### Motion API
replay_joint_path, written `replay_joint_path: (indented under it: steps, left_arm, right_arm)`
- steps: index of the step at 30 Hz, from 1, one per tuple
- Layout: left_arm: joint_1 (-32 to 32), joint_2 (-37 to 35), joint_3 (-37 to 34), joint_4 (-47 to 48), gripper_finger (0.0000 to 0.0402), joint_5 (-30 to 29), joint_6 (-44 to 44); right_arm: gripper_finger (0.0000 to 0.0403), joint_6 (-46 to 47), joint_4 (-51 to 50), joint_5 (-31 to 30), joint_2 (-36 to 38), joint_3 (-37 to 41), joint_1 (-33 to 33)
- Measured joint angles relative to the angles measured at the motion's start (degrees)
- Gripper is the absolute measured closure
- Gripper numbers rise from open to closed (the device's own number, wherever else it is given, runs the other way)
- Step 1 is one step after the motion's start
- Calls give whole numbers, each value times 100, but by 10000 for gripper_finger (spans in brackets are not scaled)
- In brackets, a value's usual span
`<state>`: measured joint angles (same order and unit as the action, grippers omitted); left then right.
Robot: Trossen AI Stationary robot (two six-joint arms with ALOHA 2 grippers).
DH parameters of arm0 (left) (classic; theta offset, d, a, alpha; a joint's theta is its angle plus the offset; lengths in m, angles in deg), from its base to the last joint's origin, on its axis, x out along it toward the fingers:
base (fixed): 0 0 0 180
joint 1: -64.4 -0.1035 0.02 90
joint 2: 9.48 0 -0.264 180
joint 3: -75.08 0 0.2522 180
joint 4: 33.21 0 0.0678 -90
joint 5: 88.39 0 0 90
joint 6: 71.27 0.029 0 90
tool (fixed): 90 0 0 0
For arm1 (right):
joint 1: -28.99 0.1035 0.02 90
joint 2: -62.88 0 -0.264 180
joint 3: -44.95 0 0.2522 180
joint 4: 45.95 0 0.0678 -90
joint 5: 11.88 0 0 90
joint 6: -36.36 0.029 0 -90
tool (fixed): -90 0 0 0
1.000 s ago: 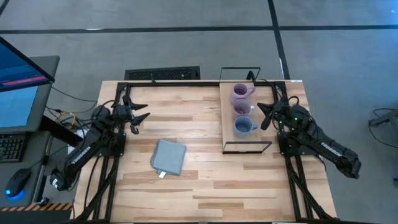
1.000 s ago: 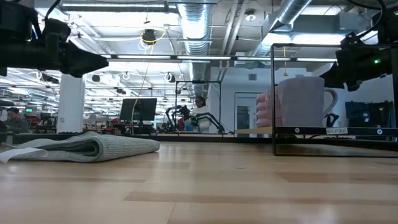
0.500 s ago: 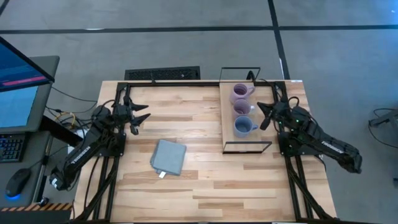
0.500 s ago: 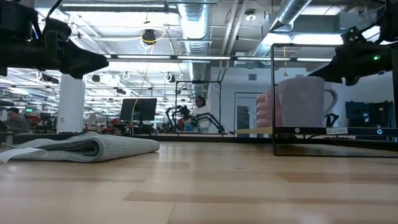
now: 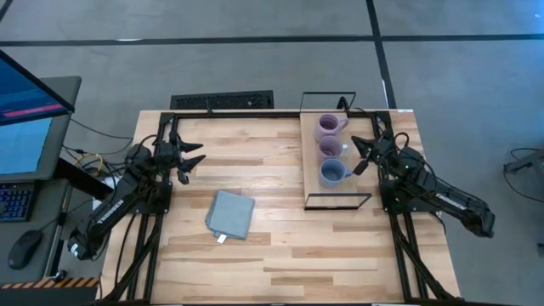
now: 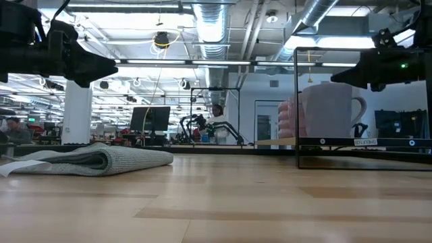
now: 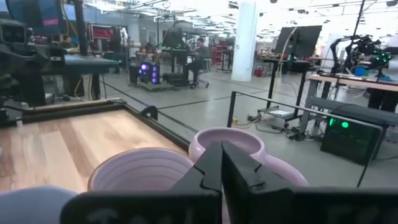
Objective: Stack small to large cups/mugs on shelf
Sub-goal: Return to Home Position
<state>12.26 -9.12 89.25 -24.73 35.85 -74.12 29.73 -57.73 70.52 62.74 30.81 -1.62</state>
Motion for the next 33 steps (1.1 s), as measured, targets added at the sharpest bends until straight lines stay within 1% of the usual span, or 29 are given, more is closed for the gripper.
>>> replay_joint_path:
  steps: [6, 16, 33]
  left_arm:
    - [0, 0, 0, 0, 212, -11, 0]
    - [0, 0, -2, 0, 212, -31, 0]
    - [0, 0, -2, 0, 212, -39, 2]
  right_arm:
    - [371, 17, 0, 6, -20, 0, -66]
    - [376, 17, 0, 17, -22, 2, -66]
    - [371, 17, 4, 20, -22, 4, -66]
